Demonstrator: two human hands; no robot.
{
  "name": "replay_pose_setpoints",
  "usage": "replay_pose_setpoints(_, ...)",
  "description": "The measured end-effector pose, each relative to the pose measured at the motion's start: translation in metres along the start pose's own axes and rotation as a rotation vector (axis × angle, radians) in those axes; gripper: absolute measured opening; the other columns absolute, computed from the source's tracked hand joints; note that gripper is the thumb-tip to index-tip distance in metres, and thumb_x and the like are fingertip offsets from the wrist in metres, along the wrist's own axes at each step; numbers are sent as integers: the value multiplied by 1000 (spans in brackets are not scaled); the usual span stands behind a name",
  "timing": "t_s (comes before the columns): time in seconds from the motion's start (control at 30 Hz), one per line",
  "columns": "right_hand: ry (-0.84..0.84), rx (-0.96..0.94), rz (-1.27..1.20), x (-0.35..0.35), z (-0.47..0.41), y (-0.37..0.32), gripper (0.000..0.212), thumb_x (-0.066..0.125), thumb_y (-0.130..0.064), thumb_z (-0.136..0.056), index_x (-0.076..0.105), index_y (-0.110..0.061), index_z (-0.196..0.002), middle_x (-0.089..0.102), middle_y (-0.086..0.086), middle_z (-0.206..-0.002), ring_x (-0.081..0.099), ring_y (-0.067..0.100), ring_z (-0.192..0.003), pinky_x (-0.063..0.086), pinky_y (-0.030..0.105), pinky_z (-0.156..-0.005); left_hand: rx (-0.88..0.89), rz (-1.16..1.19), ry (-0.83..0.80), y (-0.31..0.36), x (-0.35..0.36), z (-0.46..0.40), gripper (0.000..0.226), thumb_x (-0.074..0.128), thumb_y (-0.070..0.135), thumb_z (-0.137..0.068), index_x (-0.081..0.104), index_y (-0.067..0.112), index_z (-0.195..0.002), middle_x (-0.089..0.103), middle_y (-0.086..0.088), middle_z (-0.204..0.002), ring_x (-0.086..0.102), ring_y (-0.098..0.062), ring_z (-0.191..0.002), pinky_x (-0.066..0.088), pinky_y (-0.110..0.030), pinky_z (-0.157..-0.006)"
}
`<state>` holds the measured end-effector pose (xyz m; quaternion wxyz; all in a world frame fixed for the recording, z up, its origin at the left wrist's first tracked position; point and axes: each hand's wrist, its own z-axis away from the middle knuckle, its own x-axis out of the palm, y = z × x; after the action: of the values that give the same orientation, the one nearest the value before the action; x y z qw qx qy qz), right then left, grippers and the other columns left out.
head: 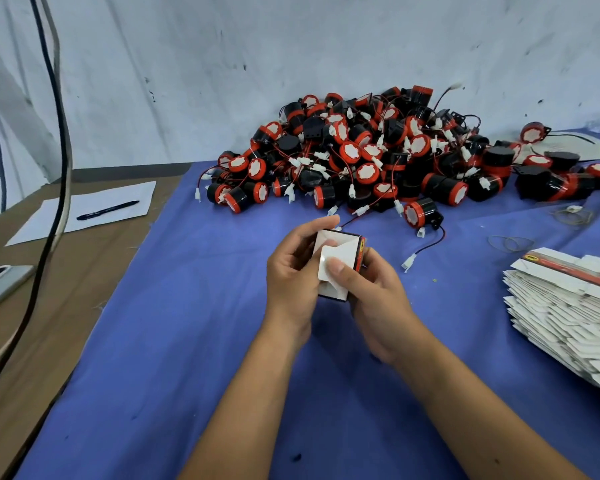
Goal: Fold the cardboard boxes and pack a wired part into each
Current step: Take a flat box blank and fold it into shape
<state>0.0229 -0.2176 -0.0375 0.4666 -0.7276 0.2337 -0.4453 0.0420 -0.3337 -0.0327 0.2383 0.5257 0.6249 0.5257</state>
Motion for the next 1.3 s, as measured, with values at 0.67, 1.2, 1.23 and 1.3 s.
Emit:
replay_pose_setpoints(0.67, 79, 60, 132, -1, -3, -4, 26, 47, -6, -107, 56, -3, -131, 67, 23, -125, 63, 40, -121, 50, 58, -105, 25, -216, -41, -3, 5, 9, 51, 51, 62, -91, 66, 32, -130, 70, -3, -125, 69, -17, -111, 58, -28, -84)
replay_pose_setpoints(1.2, -8, 28, 183, -14, -3, -11, 38, 49, 8, -98, 64, -7, -130, 70, 20, -124, 64, 38, -121, 46, 62, -107, 106, -306, -4, -4, -5, 6, 48, 50, 55, -93, 65, 34, -133, 62, -10, -135, 64, -26, -122, 54, -51, -100)
replay_pose_setpoints(1.23, -21, 30, 185, -15, -3, -11, 38, 50, 7, -98, 65, -7, -130, 70, 19, -124, 65, 37, -121, 47, 61, -107, 112, -312, 1, -5, -5, 6, 47, 50, 55, -93, 65, 34, -133, 62, -9, -135, 63, -27, -123, 52, -56, -101)
replay_pose_setpoints(1.3, -80, 38, 161, -17, -3, -15, 36, 58, 2, -95, 65, -6, -129, 70, 20, -124, 65, 37, -120, 48, 56, -108, 99, -276, -7, -7, -7, 6, 48, 49, 56, -94, 66, 33, -132, 63, -15, -135, 63, -32, -123, 51, -62, -100)
